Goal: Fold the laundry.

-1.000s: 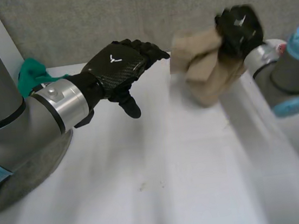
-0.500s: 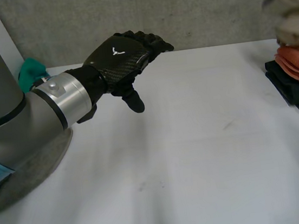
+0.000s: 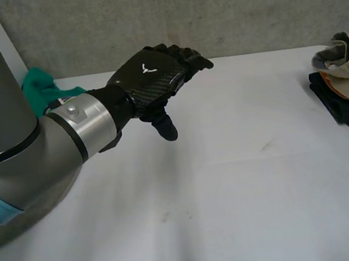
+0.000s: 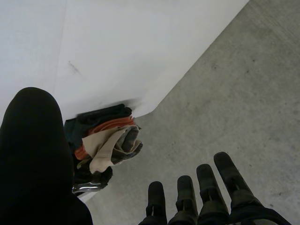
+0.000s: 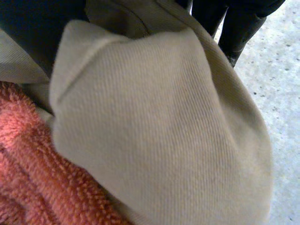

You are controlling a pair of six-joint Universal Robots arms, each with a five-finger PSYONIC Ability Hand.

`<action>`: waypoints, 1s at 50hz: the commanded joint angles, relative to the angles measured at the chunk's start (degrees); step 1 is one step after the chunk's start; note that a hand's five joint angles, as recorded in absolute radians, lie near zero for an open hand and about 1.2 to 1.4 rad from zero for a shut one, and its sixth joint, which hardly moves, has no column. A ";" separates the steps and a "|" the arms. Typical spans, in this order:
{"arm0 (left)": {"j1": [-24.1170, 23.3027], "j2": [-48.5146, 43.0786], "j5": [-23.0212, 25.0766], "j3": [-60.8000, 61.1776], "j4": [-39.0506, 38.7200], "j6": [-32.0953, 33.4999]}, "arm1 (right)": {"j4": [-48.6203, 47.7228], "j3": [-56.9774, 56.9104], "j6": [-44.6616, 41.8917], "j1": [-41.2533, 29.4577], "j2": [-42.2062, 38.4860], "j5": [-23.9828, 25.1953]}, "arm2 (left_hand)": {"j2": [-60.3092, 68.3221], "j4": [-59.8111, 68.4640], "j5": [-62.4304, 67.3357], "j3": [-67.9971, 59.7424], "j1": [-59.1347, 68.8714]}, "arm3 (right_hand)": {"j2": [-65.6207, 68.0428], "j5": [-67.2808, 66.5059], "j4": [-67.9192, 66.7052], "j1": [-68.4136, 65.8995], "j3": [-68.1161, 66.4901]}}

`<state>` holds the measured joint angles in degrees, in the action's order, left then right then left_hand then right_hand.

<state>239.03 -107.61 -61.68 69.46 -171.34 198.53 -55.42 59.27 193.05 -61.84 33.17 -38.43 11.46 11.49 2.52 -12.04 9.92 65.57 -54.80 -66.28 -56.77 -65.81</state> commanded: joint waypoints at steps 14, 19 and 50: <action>0.03 2.05 -0.02 0.06 0.05 -0.33 | 40.11 5.68 -29.46 13.85 20.52 -12.62 | 1.78 1.76 0.72 -1.20 3.33 | -55.57 54.80 56.28 46.77 55.81; -0.05 2.05 -0.20 0.06 0.05 -0.33 | 46.18 -1.42 -42.99 16.23 23.41 -32.44 | 1.62 1.59 0.55 -1.03 3.16 | -55.57 54.80 56.28 46.77 55.81; 28.31 6.11 -28.59 20.79 -13.23 28.46 | 30.07 44.43 -34.39 -40.11 48.94 -13.87 | -0.40 -0.43 -1.47 0.99 1.14 | -55.57 54.80 56.28 46.77 55.81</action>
<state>254.62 -96.54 -91.01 79.53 -185.56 208.67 -38.70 98.03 165.05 -94.46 86.68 -55.66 11.36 11.48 2.52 -12.04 9.85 12.81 -3.48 -13.44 -12.20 -12.07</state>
